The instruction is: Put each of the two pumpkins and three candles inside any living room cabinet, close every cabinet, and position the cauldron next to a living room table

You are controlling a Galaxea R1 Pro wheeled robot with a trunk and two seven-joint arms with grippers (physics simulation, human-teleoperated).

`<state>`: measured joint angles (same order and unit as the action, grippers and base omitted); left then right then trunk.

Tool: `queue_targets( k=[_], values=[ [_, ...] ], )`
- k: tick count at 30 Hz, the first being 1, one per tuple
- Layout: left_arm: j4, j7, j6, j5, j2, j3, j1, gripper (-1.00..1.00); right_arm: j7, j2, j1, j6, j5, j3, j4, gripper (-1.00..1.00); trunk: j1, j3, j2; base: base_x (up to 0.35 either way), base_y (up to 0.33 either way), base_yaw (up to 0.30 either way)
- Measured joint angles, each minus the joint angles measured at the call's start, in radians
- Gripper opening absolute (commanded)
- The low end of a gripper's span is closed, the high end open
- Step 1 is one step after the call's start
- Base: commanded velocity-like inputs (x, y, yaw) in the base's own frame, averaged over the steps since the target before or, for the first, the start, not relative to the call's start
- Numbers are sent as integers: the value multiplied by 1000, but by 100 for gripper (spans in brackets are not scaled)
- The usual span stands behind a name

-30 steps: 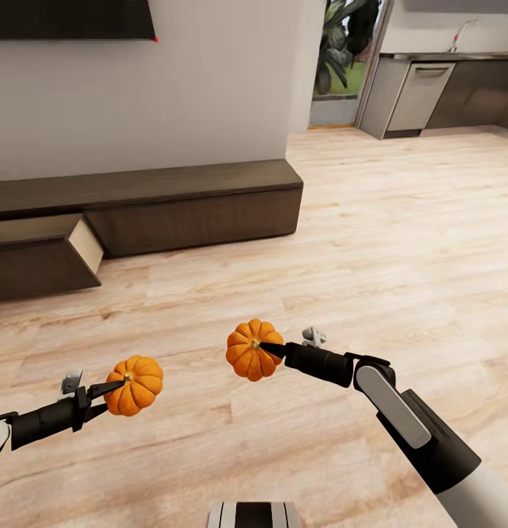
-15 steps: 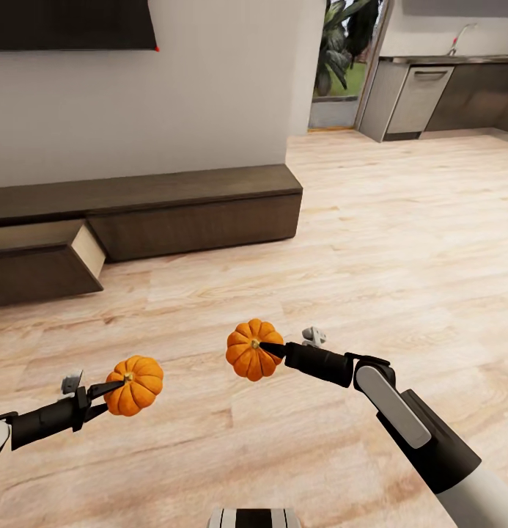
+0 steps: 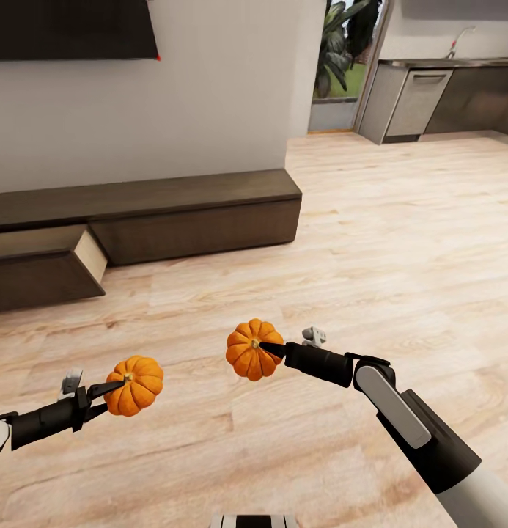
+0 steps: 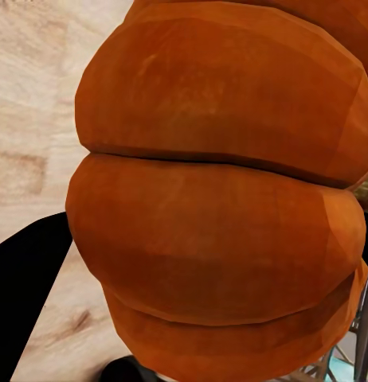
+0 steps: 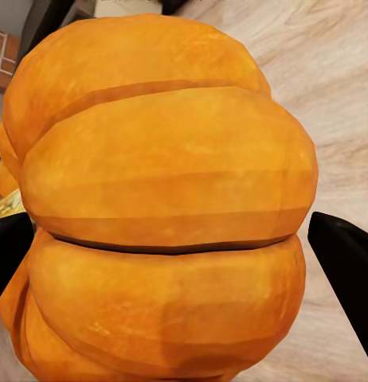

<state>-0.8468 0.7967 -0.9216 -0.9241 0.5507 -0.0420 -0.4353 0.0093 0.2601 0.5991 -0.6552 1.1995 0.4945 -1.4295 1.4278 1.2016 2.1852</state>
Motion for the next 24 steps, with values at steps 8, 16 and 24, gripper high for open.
queue_targets(
  k=[8, 16, 24],
  values=[
    [0, 0, 0, 0, 0, 0, 0, -100, 0, 0, 0, 1, 1, 0, 0, -100, -31, -25, -56, 0, 0, 0],
    [0, 0, 0, 0, 0, 0, 0, -100, 0, 1, 0, 0, 0, 0, 0, -100, -61, -50, -112, 0, 0, 0],
    [0, -1, 0, -1, 0, 0, 0, -100, 0, 1, 0, 0, -1, 0, 5, -100, -92, -75, -168, 0, 0, 0]
  ],
)
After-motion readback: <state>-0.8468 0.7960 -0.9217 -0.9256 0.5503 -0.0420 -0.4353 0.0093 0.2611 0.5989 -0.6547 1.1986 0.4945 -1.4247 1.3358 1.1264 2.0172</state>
